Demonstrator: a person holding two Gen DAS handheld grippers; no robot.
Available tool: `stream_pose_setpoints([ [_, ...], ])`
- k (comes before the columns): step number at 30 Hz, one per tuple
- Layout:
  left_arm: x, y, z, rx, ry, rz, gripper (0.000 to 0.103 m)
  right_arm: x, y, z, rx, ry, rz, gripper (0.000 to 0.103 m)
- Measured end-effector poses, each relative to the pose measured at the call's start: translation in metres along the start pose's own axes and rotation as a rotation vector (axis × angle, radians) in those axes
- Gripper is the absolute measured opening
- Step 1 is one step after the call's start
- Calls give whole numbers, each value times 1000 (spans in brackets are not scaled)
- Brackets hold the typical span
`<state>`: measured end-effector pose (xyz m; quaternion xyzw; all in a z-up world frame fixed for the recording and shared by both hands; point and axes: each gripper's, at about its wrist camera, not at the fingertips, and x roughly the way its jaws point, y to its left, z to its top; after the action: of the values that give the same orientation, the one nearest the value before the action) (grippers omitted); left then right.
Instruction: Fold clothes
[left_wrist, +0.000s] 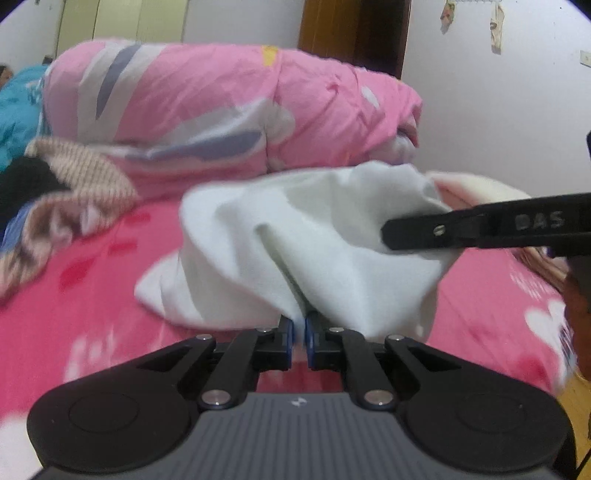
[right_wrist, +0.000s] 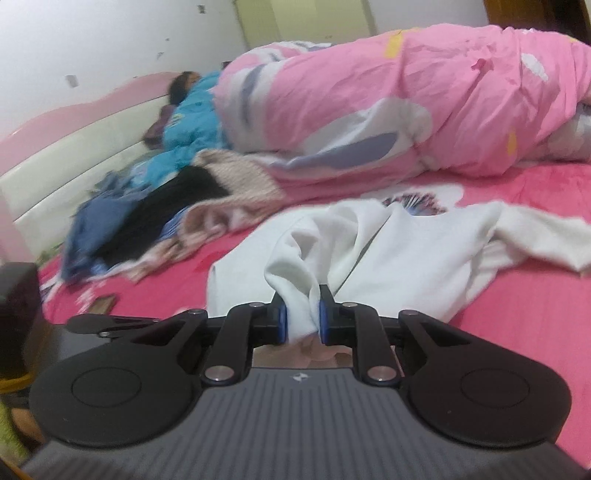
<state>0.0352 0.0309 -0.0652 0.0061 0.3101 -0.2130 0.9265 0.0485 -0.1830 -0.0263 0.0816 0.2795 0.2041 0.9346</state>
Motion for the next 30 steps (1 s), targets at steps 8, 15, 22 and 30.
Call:
stream_pose_setpoints([
  [8,-28,7,-60,-71,57,-18,12,-18,9,-73,26,63,-35,15],
  [15,-55,8,-60,-56,-13,20,66,-34,10,-83,24,42,-55,24],
  [22,-58,26,-47,-129,-5,31,88,-49,-17,-45,55,-28,-36,50],
  [30,-57,39,-46,-183,39,92,97,10,-52,44,94,-105,57,74],
])
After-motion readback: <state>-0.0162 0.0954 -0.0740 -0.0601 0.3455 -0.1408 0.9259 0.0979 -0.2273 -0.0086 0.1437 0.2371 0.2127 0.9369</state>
